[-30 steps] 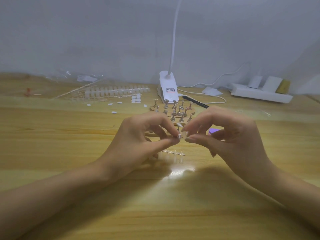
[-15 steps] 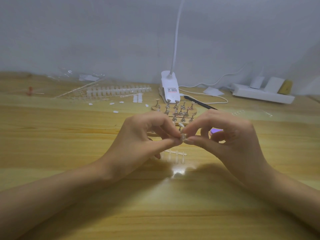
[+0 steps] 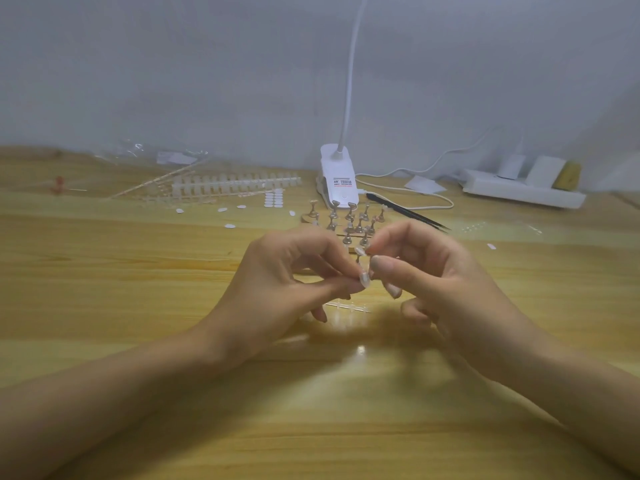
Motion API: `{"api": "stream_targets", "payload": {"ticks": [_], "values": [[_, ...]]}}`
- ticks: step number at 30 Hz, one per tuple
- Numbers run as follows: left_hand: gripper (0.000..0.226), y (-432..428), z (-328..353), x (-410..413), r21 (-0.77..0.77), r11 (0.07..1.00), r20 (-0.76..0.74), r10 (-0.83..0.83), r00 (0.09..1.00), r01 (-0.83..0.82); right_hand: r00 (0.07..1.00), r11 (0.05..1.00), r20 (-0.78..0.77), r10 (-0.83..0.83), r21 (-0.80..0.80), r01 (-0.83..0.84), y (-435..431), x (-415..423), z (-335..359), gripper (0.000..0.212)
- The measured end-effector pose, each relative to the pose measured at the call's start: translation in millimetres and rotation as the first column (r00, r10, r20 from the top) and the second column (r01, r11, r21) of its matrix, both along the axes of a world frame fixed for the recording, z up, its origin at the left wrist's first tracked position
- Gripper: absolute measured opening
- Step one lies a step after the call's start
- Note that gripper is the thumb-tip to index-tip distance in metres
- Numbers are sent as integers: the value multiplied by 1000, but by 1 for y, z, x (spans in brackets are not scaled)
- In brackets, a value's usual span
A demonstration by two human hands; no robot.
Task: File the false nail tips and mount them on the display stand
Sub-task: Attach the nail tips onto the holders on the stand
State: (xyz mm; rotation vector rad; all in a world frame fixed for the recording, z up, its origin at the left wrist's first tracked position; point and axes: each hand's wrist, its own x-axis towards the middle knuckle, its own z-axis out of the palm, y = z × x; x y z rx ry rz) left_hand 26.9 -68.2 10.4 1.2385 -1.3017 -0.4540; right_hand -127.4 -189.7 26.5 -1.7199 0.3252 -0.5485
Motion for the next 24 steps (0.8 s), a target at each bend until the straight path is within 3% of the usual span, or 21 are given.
{"api": "stream_targets", "payload": {"ticks": [6, 14, 19, 24], "values": [[14, 0, 1, -2, -12, 1000, 11, 7, 1000, -7, 996, 989, -72, 51, 139, -41, 3, 1, 0, 13], [7, 2, 2, -6, -111, 993, 41, 41, 998, -36, 986, 892, 69, 150, 421, -165, 13, 3, -3, 10], [11, 2, 3, -8, -130, 990, 64, 54, 997, -45, 984, 877, 131, 120, 451, -167, 15, 5, -7, 15], [8, -2, 3, -7, -69, 997, -56, 27, 998, -30, 985, 890, 135, 108, 428, -156, 3, 5, -3, 16]]}}
